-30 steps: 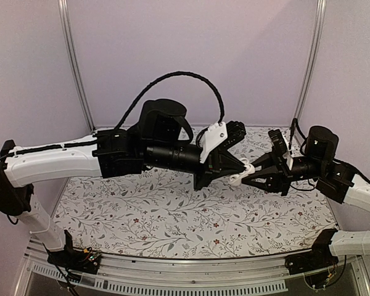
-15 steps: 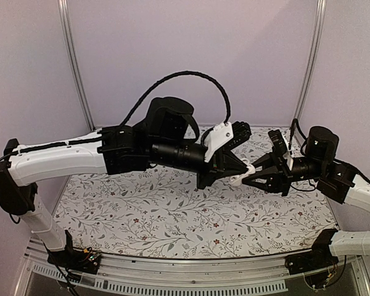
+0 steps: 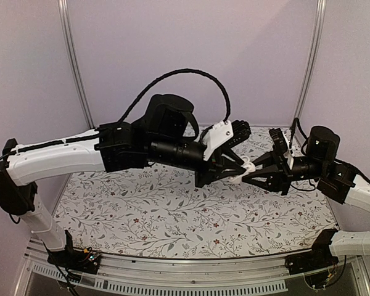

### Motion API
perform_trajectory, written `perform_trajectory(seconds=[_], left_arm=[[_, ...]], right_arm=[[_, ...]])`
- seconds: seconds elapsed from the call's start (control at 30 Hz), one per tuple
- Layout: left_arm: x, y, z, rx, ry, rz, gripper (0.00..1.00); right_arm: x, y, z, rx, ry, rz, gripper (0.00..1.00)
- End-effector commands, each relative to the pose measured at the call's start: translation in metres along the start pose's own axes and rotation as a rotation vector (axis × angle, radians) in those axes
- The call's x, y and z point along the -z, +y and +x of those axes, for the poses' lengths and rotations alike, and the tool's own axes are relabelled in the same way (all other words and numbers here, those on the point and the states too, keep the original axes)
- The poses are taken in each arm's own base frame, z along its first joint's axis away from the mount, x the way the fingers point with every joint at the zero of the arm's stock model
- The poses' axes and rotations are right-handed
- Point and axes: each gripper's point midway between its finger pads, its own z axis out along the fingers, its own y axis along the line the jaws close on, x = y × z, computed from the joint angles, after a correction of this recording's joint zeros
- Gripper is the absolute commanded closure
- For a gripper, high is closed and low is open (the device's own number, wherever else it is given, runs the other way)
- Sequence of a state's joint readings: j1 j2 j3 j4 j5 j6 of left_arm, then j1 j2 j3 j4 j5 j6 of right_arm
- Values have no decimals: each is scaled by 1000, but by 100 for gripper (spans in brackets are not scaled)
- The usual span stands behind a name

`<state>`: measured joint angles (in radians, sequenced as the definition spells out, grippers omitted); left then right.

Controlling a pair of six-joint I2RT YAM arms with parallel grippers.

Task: Insert the wireless bluetooth earbuds into the charging case
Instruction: Insert the right earbud into the right side groove of the charging case.

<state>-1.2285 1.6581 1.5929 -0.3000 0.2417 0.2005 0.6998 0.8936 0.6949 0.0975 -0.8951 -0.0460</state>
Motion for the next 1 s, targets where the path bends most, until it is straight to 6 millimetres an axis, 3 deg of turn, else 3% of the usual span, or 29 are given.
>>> perform_trajectory(seconds=[0.0, 0.23, 0.6, 0.73, 0.97], left_arm=[[31, 7, -36, -40, -72, -60, 77], [45, 11, -44, -70, -60, -94, 76], [34, 20, -6, -40, 70, -132, 80], [34, 31, 1, 0, 73, -152, 83], [21, 22, 1, -12, 86, -93, 97]], right_arm=[[2, 6, -20, 56, -49, -9, 100], [1, 0, -18, 38, -38, 19, 100], [-5, -15, -4, -22, 20, 59, 100], [-5, -12, -5, -20, 13, 46, 100], [-9, -22, 1, -56, 37, 79, 100]])
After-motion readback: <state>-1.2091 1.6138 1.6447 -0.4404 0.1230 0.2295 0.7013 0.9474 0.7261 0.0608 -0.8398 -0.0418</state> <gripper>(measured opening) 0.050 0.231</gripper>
